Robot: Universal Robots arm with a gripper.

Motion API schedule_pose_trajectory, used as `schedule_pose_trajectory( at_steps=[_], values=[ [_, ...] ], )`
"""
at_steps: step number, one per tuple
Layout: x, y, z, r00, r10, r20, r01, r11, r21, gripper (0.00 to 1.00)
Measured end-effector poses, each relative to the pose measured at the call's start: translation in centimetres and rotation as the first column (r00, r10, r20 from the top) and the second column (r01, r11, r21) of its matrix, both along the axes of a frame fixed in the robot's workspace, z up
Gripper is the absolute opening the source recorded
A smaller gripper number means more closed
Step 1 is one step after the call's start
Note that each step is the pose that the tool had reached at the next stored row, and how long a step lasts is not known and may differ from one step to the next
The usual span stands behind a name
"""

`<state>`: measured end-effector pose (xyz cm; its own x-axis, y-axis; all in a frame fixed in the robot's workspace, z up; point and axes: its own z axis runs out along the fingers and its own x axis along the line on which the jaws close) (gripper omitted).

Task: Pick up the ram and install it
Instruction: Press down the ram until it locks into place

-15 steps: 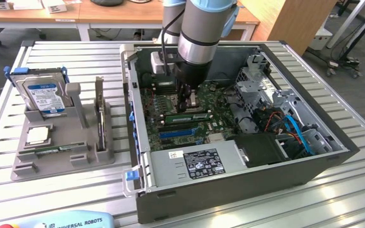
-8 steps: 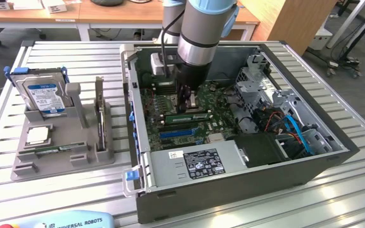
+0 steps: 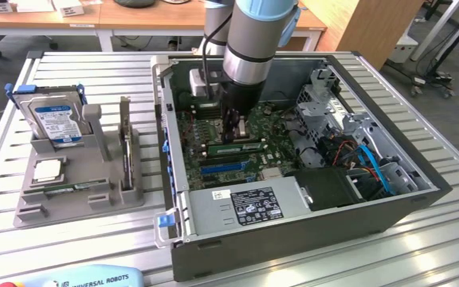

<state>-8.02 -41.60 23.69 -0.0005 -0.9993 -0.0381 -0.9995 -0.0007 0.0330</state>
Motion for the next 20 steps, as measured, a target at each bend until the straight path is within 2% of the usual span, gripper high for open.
schedule_pose_trajectory(
  at_steps=[20],
  values=[
    [-0.18, 0.0, -0.29, 1.0, 0.0, 0.0, 0.0, 1.0, 0.0, 0.1]
  ],
)
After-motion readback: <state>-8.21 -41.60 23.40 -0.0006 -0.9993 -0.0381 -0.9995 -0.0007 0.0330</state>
